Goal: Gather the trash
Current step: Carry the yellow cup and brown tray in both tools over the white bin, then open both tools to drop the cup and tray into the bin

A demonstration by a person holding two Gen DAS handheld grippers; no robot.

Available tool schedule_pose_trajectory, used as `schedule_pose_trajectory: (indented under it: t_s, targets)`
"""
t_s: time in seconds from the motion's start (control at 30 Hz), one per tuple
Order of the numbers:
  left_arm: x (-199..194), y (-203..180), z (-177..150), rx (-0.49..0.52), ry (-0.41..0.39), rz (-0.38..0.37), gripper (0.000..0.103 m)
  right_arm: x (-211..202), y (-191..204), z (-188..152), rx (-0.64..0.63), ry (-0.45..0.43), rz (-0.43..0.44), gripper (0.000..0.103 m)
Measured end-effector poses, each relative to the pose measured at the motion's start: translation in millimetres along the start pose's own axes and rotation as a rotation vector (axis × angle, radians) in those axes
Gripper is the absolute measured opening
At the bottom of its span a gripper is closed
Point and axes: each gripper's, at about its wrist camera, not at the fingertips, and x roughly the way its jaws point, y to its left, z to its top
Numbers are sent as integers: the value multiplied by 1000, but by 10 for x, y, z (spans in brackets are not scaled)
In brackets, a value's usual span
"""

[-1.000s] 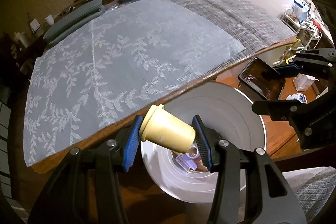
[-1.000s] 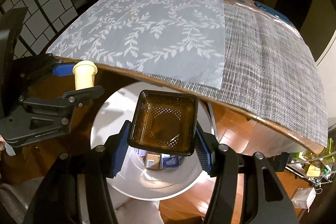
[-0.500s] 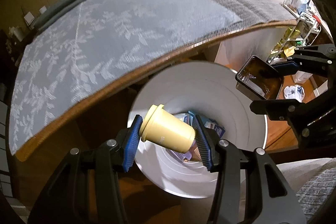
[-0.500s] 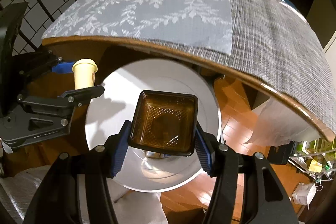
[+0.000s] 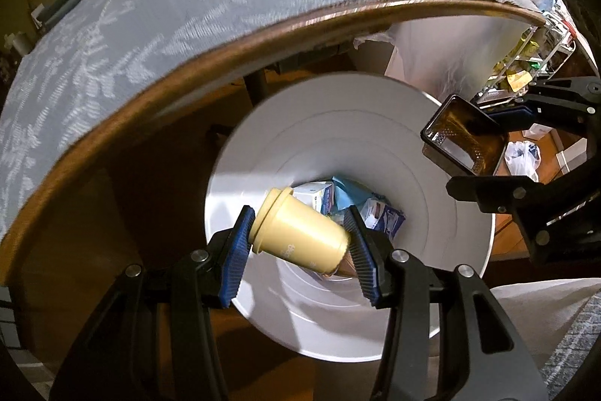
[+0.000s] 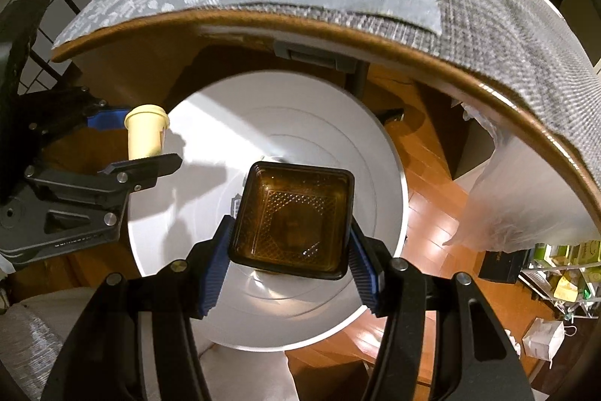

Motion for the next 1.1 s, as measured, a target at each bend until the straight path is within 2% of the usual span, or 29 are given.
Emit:
schedule_pose_trajectory:
  t_s: [0.47,0.67,0.7,0.73,0.8,0.9,1.1]
  targets:
    - [302,90,39,0,41,-17,50,312,-52,26,8,28,-26,57]
    - [257,116,-20,1,49,-35,51,356,-104,5,20,37,-27,57]
    - [268,116,-20,5,55,-44,56,352,-113,3,23,38,-25,58]
    - [269,111,-21,10,55,-40,72,361,-122,2,28,42,-23,67]
    - [250,102,-26,21,44,-32,84,355,-135,-4,41,38,-28,80]
    - [230,93,-17,27,48,-26,89,328,-130,-12,45,29,-24,80]
    - [116,148,-6,8,40,-47,89,140,-120,-13,54,-4,-17,80]
